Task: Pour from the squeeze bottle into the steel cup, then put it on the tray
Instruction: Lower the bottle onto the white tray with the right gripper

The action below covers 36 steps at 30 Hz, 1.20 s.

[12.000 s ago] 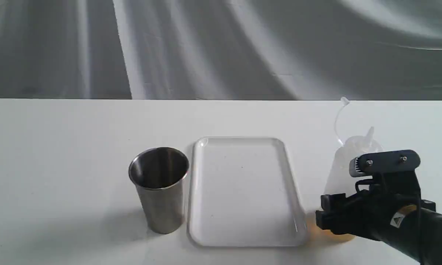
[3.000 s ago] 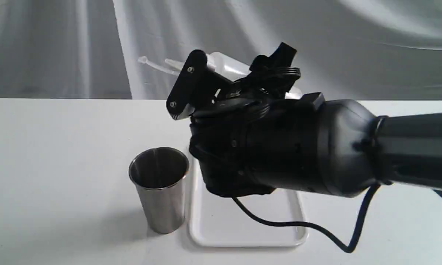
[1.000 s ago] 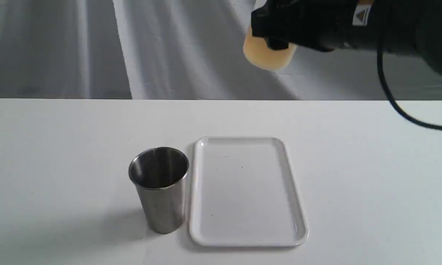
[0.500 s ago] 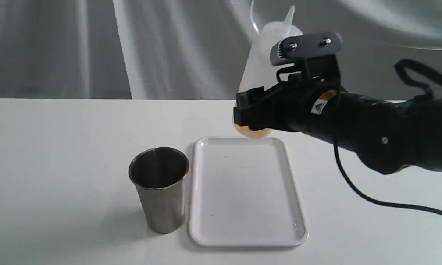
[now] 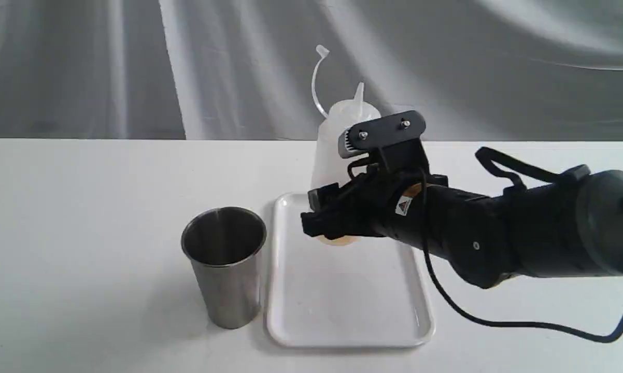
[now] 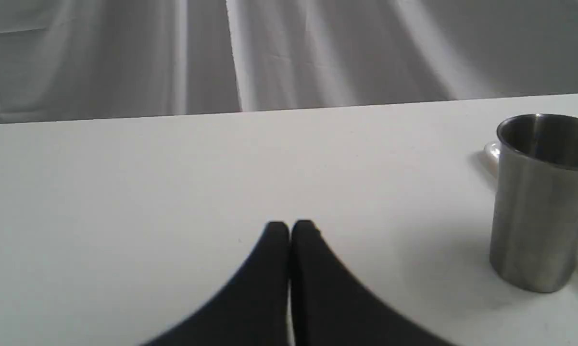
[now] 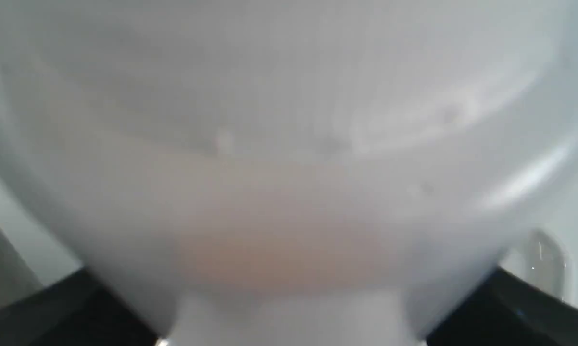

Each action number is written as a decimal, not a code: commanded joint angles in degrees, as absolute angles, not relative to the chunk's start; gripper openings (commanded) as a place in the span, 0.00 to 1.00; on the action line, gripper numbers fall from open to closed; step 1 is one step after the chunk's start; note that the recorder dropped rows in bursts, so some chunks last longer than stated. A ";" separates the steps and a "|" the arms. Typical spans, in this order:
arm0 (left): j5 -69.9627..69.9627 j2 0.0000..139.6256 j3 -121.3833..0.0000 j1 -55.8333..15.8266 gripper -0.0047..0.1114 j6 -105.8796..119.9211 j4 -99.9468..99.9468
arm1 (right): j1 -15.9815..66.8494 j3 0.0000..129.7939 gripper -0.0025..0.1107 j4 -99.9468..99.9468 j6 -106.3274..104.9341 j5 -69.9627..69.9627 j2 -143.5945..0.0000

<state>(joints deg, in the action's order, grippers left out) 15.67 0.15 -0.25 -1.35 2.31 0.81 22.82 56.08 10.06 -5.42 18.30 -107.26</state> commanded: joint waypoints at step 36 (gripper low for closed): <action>15.24 0.00 0.00 -1.26 0.04 1.95 0.87 | 22.79 56.10 0.15 7.70 -7.35 22.59 -114.39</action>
<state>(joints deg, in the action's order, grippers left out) 15.67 0.15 -0.25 -1.35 2.31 0.81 22.82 56.08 8.44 -6.51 20.08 -114.77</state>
